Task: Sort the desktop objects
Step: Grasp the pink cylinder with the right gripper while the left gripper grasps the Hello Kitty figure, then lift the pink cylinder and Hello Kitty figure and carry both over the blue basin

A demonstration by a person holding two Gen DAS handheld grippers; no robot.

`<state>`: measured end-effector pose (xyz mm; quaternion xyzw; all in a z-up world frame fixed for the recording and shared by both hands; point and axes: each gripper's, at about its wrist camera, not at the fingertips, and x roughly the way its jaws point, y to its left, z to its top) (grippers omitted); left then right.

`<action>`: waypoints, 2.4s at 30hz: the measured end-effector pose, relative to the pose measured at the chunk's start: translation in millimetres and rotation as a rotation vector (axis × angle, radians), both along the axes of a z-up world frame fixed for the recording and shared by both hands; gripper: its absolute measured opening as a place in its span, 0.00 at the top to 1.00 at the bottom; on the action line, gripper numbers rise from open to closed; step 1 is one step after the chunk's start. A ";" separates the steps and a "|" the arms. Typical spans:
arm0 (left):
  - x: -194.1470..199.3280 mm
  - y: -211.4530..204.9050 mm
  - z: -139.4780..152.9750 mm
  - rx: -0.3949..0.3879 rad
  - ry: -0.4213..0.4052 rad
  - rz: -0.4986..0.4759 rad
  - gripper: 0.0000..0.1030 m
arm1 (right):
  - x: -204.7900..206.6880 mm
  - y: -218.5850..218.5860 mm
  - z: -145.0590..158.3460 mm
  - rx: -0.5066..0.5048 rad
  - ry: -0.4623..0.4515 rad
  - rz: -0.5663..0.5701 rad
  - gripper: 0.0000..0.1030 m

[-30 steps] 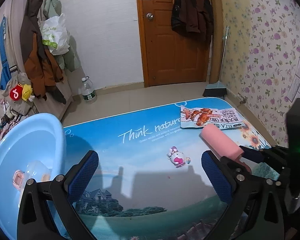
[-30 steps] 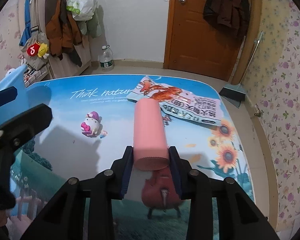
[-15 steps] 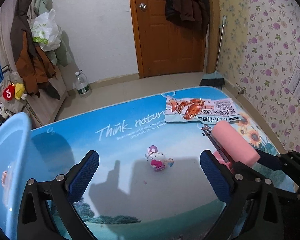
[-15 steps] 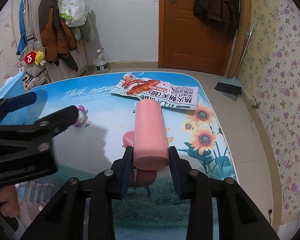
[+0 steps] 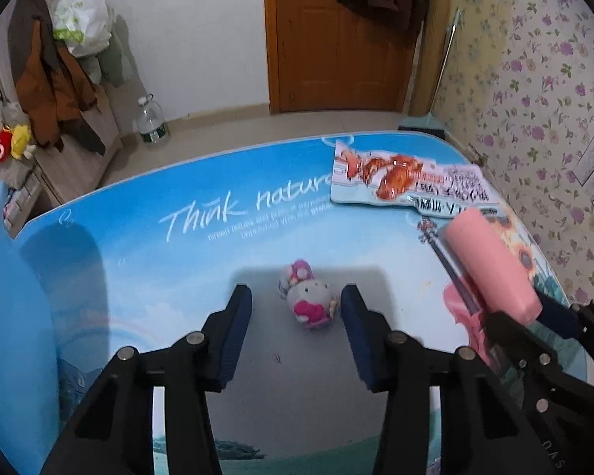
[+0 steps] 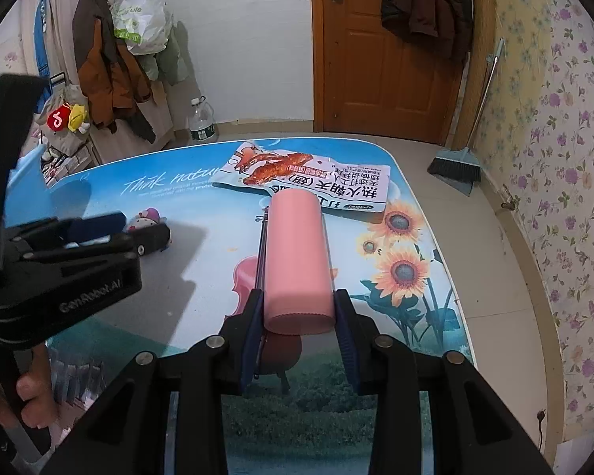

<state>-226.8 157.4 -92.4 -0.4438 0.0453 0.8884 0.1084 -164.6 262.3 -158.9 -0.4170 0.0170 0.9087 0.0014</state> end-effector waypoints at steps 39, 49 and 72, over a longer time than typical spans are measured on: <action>62.0 -32.9 95.7 0.084 0.222 -0.028 0.79 | 44.8 -28.2 92.2 0.056 0.206 -0.027 0.65; 101.8 -60.6 138.1 0.098 0.311 -0.009 0.79 | 80.2 -52.1 137.7 0.071 0.291 -0.024 0.65; 188.5 -174.1 185.4 0.106 0.432 0.121 0.79 | 162.1 -161.4 220.9 0.096 0.449 0.041 0.66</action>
